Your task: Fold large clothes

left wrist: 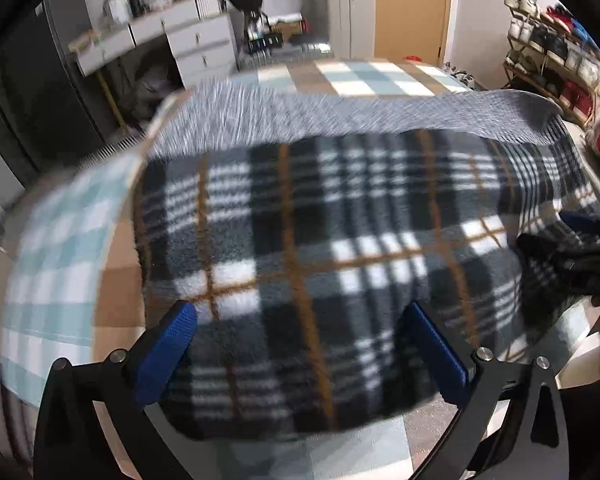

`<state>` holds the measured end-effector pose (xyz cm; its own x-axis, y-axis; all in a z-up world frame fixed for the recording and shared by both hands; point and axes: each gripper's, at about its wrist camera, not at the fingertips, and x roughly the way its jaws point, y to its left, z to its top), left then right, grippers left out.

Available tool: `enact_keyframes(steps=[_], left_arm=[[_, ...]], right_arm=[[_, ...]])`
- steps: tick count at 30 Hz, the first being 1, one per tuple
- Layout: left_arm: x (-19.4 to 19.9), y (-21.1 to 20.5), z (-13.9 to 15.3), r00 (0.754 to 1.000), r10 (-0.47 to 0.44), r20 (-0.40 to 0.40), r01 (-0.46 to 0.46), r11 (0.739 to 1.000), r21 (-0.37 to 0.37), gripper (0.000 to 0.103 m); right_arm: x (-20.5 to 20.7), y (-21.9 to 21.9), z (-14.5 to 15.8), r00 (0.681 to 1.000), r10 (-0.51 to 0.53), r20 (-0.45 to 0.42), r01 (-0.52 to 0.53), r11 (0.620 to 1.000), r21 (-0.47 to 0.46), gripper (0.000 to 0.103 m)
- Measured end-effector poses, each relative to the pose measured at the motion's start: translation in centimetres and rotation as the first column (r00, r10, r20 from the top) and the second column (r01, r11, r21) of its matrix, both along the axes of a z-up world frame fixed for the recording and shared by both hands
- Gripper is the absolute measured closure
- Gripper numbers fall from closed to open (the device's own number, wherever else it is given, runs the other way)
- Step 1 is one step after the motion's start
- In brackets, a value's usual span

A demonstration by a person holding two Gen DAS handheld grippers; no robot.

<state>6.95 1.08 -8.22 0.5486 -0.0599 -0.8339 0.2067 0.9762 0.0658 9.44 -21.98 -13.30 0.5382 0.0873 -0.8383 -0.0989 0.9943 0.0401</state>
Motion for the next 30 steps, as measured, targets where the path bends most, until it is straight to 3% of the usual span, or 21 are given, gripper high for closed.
enact_keyframes(steps=[3, 6, 9, 11, 13, 16, 17, 19, 21, 23, 25, 30], left_arm=[[1.0, 1.1, -0.6, 0.998, 0.005, -0.062, -0.011, 0.995, -0.102, 0.001], [0.6, 0.9, -0.3, 0.998, -0.001, -0.061, -0.006, 0.994, -0.112, 0.001], [-1.4, 0.3, 1.9, 1.000, 0.002, 0.026, 0.000, 0.996, -0.084, 0.001], [-3.3, 0.4, 4.3, 0.990, 0.017, 0.143, -0.004, 0.996, -0.092, 0.001], [-4.4, 1.2, 5.8, 0.983, 0.043, 0.180, -0.016, 0.989, -0.148, 0.001], [-5.0, 4.7, 6.3, 0.975, 0.147, 0.164, -0.094, 0.951, -0.295, 0.001], [-4.9, 6.0, 6.0, 0.974, 0.183, 0.134, -0.125, 0.926, -0.355, 0.001], [-4.7, 9.5, 4.6, 0.961, 0.277, 0.022, -0.225, 0.821, -0.524, 0.001], [-6.5, 12.4, 2.6, 0.936, 0.337, -0.104, -0.308, 0.638, -0.706, 0.001], [-7.4, 13.0, 1.3, 0.921, 0.357, -0.157, -0.341, 0.543, -0.767, 0.001], [-8.1, 12.2, 0.8, 0.910, 0.381, -0.164, -0.354, 0.507, -0.786, 0.001], [-7.9, 10.1, -1.1, 0.908, 0.356, -0.218, -0.359, 0.400, -0.843, 0.001]], right_arm=[[0.3, 0.2, -0.3, 1.000, 0.009, 0.011, -0.009, 1.000, -0.008, 0.000], [0.6, -0.1, -0.2, 1.000, 0.014, 0.004, -0.014, 1.000, 0.003, 0.000], [1.1, -1.5, 2.1, 0.999, -0.002, 0.052, 0.001, 1.000, 0.018, 0.000], [-0.1, -2.3, 4.6, 0.986, -0.022, 0.166, 0.011, 0.997, 0.072, 0.000], [-0.8, -2.9, 5.9, 0.969, -0.050, 0.241, 0.029, 0.996, 0.090, 0.000], [-0.8, -2.5, 5.9, 0.966, -0.031, 0.257, 0.001, 0.993, 0.116, 0.000], [-0.7, -2.0, 5.7, 0.967, -0.011, 0.255, -0.016, 0.995, 0.103, 0.000], [-1.0, -0.6, 5.6, 0.963, 0.039, 0.267, -0.057, 0.997, 0.060, 0.000], [-1.7, 0.9, 6.0, 0.952, 0.085, 0.295, -0.091, 0.996, 0.006, 0.000], [-2.3, 2.0, 5.8, 0.942, 0.121, 0.313, -0.119, 0.993, -0.025, 0.000], [-2.6, 3.1, 5.6, 0.936, 0.142, 0.323, -0.139, 0.990, -0.032, 0.000], [-2.9, 4.4, 4.8, 0.933, 0.156, 0.324, -0.154, 0.987, -0.032, 0.000]])
